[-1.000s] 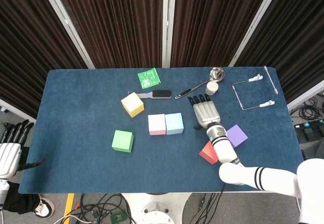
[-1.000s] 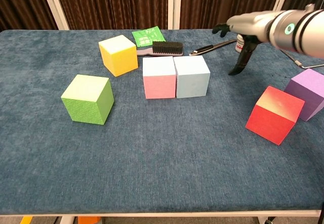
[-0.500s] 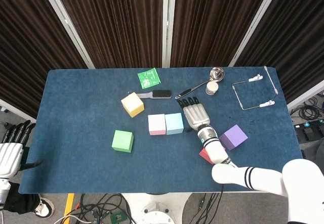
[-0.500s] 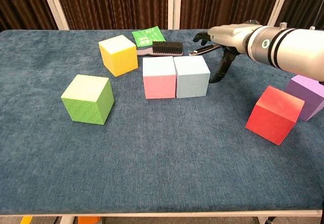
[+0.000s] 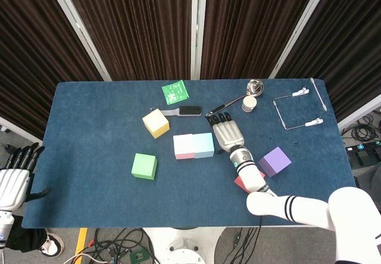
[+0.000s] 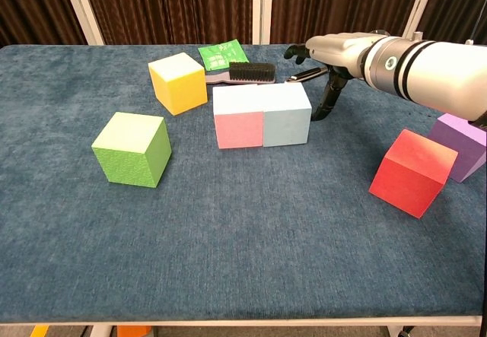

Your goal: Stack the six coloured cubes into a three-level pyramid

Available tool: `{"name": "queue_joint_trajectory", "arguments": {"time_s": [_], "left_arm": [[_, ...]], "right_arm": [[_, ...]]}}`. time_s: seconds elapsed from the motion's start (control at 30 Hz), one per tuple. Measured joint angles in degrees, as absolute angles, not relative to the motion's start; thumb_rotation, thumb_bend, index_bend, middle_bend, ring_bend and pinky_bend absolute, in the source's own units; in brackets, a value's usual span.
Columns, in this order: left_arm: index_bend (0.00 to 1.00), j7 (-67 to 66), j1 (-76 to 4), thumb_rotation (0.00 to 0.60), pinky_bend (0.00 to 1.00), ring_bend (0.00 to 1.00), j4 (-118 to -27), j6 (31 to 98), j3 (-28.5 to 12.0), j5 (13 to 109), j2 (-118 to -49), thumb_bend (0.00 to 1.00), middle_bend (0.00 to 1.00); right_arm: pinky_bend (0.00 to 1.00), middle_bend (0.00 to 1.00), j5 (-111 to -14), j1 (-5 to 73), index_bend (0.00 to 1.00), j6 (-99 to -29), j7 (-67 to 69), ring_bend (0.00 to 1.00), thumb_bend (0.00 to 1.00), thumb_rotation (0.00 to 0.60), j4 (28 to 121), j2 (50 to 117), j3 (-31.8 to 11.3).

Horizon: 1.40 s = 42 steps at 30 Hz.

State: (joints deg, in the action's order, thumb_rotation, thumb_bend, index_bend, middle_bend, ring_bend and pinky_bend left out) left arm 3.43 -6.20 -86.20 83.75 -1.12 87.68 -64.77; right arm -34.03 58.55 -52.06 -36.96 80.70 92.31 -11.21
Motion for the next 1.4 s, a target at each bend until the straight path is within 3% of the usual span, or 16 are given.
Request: {"name": "queue_joint_trajectory", "arguments": {"time_s": [0.43, 0.93, 1.4], "left_arm": [[0.02, 5.9, -7.3, 0.6, 0.0, 0.0, -89.9, 82.4, 0.0, 90.1, -63.5, 0.0, 0.02], [0.02, 1.5, -13.7, 0.6, 0.0, 0.0, -98.3, 74.2, 0.0, 92.6, -63.1, 0.0, 0.02], [0.02, -1.6, -25.3, 0.6, 0.0, 0.0, -101.4, 63.5, -11.7, 76.0, -65.0, 0.0, 0.06]], "right_arm": [[0.0, 0.07, -36.2, 56.8, 0.0, -54.6, -36.7, 0.0, 0.07, 0.6, 88.4, 86.4, -10.6], [0.0, 0.07, -45.3, 48.3, 0.0, -61.1, -25.1, 0.0, 0.07, 0.6, 104.8, 65.9, -14.4], [0.0, 0.07, -56.5, 36.3, 0.0, -67.1, -8.6, 0.0, 0.07, 0.6, 109.6, 53.9, -15.6]]}}
